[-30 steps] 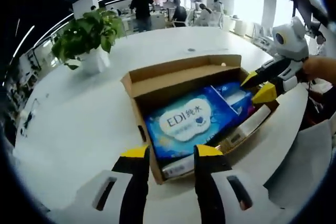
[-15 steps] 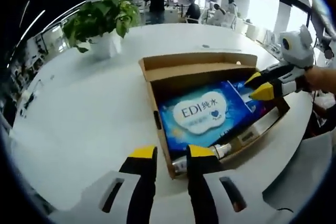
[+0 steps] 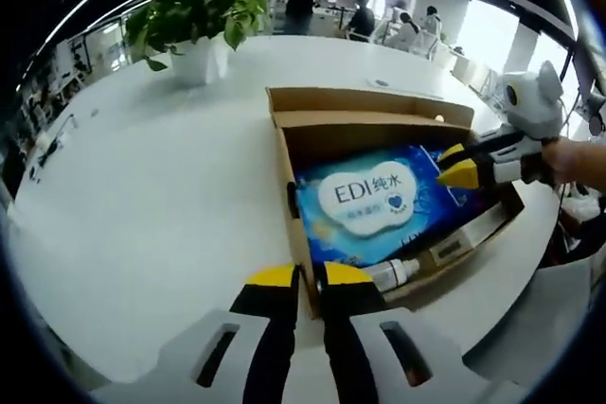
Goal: Operate the shoe box by opening the lid, removing the specified soft item, and placing it in the target area until the item is outside and the box remains undamaged.
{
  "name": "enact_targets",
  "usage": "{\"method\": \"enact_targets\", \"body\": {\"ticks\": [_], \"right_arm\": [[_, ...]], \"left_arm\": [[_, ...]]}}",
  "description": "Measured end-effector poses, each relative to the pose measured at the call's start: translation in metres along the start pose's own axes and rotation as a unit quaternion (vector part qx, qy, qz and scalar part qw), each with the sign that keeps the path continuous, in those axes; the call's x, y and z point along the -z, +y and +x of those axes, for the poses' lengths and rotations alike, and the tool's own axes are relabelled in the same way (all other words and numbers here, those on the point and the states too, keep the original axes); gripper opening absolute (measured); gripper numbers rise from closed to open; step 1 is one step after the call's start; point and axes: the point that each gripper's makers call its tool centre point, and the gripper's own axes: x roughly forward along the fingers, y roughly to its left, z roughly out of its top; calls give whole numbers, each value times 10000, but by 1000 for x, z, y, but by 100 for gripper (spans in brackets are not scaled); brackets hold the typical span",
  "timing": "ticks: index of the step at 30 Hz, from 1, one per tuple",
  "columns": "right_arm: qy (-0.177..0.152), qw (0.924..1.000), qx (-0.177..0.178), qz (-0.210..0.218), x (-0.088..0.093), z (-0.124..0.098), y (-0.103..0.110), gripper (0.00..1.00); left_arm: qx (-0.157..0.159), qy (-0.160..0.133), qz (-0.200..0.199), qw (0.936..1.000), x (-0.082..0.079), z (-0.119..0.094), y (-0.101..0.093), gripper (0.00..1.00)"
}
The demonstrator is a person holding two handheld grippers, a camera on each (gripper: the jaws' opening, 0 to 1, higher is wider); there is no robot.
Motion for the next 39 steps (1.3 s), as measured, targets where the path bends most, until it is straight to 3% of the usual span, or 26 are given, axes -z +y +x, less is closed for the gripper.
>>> {"method": "enact_targets", "body": {"ticks": [10, 27, 39], "right_arm": [[52, 9998, 160, 110, 1, 4, -2, 2], [-201, 9986, 487, -38, -8, -34, -11, 0], [-231, 9977, 635, -99, -1, -42, -15, 0]], "left_arm": [[-36, -69, -161, 9998, 0, -1, 0, 5], [-125, -61, -84, 9999, 0, -1, -1, 4], [-142, 42, 132, 9998, -1, -3, -2, 5]]}}
